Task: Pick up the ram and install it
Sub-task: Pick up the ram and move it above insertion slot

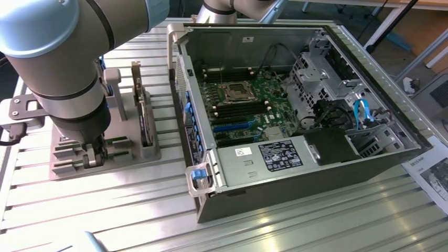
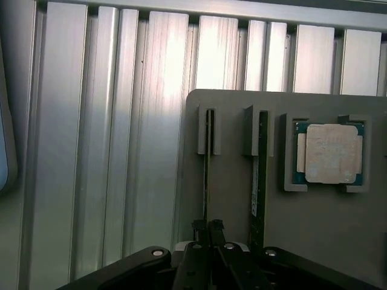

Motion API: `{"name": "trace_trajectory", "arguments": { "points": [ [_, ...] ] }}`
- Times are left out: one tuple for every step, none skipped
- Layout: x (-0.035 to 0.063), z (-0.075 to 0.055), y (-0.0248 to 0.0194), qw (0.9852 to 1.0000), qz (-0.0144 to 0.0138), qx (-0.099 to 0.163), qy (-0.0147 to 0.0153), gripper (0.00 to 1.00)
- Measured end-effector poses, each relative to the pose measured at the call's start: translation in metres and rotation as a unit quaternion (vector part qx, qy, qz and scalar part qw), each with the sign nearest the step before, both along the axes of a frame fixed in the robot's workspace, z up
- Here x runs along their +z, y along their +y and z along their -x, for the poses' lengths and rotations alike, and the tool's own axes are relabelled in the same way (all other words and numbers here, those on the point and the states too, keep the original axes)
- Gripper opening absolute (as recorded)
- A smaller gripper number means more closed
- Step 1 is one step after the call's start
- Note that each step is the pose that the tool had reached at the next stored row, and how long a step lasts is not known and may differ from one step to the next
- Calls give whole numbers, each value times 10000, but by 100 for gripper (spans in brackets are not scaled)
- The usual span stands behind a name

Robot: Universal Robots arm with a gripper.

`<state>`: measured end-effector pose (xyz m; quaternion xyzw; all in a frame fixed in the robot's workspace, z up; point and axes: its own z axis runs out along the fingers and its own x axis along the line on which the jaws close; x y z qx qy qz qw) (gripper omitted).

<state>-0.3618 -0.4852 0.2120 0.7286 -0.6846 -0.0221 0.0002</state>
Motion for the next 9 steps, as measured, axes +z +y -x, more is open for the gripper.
{"name": "trace_trajectory", "arguments": {
  "points": [
    [0,0,0,10000,0,-64,0,12],
    [0,0,0,9999,0,-118,0,12],
    [0,0,0,9999,0,-147,0,12],
    [0,0,0,9999,0,-156,0,12],
    [0,0,0,9999,0,-157,0,12],
    [0,0,0,9999,0,-158,0,12],
    [0,0,0,9999,0,-158,0,12],
    [0,0,0,9999,0,-158,0,12],
    [-1,0,0,9999,0,-158,0,12]
  ]
}}
